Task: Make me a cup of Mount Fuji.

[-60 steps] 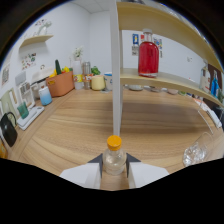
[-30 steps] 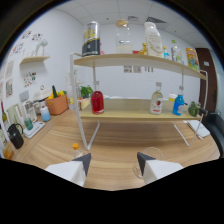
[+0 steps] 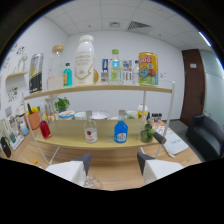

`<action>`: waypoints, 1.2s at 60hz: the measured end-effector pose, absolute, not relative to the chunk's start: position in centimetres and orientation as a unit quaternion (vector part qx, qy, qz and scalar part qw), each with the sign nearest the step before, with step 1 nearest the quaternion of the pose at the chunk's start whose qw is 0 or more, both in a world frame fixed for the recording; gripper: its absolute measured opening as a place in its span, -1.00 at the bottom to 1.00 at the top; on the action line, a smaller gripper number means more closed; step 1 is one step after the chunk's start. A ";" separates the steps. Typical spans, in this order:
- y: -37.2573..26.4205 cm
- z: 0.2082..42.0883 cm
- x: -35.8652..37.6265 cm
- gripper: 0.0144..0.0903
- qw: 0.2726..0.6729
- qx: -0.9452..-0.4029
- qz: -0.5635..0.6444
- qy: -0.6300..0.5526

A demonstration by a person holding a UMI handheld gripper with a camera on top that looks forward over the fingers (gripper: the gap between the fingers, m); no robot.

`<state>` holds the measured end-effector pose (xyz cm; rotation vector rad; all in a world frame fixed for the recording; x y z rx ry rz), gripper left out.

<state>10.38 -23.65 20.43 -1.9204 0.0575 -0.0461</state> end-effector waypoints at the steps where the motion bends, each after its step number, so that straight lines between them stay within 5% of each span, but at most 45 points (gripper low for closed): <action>1: -23.0 20.8 10.6 0.88 0.577 -0.816 -0.017 0.024; 8: -18.4 22.2 12.0 0.86 0.599 -0.800 -0.019 0.019; 18: -13.1 21.3 12.4 0.54 0.598 -0.801 -0.013 0.007; 24: -11.4 19.9 13.0 0.00 0.588 -0.809 -0.016 0.003; 31: -10.6 19.1 13.3 -0.38 0.584 -0.812 -0.006 0.005; 57: -15.6 21.5 12.8 -0.44 0.595 -0.803 0.025 0.000; 72: -21.3 14.8 10.6 -0.44 0.553 -0.832 0.043 0.004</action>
